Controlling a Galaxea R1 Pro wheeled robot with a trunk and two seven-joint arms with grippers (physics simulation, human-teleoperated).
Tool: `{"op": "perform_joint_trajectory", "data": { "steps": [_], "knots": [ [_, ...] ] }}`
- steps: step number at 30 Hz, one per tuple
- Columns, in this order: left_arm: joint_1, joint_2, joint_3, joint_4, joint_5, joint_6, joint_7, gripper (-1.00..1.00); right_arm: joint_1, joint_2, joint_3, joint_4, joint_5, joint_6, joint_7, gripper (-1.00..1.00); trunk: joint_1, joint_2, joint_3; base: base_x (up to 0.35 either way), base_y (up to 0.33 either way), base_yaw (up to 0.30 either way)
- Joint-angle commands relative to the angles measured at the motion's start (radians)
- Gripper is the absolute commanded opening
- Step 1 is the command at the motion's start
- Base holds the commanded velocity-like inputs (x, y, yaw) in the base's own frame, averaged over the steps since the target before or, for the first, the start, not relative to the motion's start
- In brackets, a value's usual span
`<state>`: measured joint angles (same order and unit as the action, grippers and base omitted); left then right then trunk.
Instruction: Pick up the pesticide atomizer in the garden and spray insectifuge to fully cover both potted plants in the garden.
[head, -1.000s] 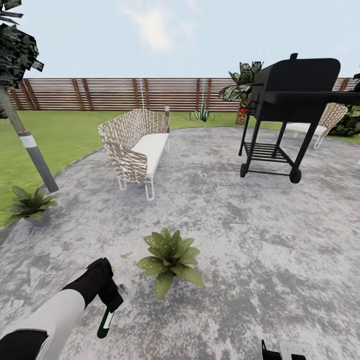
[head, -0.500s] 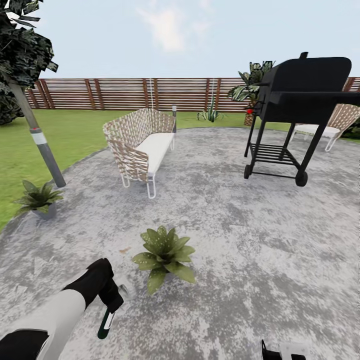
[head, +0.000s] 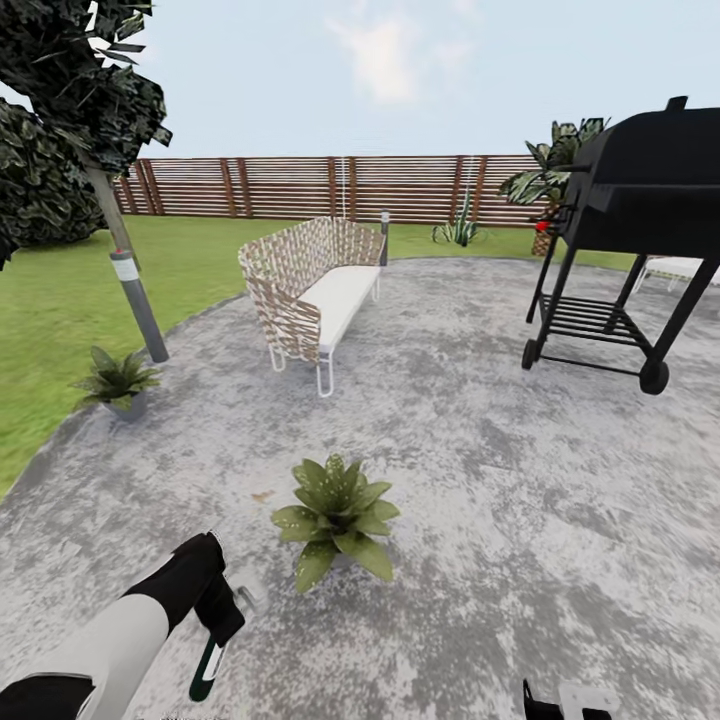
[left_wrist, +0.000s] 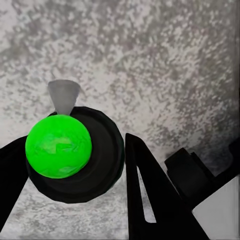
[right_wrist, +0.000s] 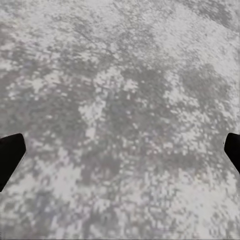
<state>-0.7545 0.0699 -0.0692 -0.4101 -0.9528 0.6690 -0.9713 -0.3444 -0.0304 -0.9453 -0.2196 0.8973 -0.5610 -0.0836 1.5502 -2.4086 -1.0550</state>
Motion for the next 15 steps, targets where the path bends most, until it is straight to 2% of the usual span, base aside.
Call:
{"op": "perform_joint_trajectory", "data": {
  "steps": [1,7,10,12,15],
  "knots": [
    [0.0,0.001,-0.006,0.001,-0.001,0.006,-0.006,-1.0,-0.001,0.0,-0.005,0.002,0.011,-0.004,-0.007,1.0,0.0,0.0,-0.001,0.088,-0.038,0.143],
    [0.022,-0.001,-0.007,0.037,0.019,0.006,0.002,-1.0,-0.001,0.0,-0.005,0.002,0.011,-0.004,-0.007,1.0,0.0,0.0,-0.001,0.032,-0.007,0.028],
    [0.027,-0.002,-0.005,0.037,0.024,0.006,0.055,-1.0,-0.001,0.0,-0.004,0.002,0.011,-0.004,-0.007,1.0,0.0,0.0,-0.001,0.001,0.0,0.001],
    [0.027,-0.016,-0.003,0.04,0.073,0.006,0.097,-1.0,-0.001,0.0,-0.004,0.002,0.011,-0.004,-0.007,1.0,0.0,0.0,-0.001,0.0,0.0,0.0],
    [0.029,-0.025,-0.004,0.046,0.17,0.004,0.164,-1.0,-0.001,0.002,-0.004,0.002,0.011,-0.004,-0.007,1.0,0.0,0.0,-0.001,0.0,0.0,0.0]
  ]
}}
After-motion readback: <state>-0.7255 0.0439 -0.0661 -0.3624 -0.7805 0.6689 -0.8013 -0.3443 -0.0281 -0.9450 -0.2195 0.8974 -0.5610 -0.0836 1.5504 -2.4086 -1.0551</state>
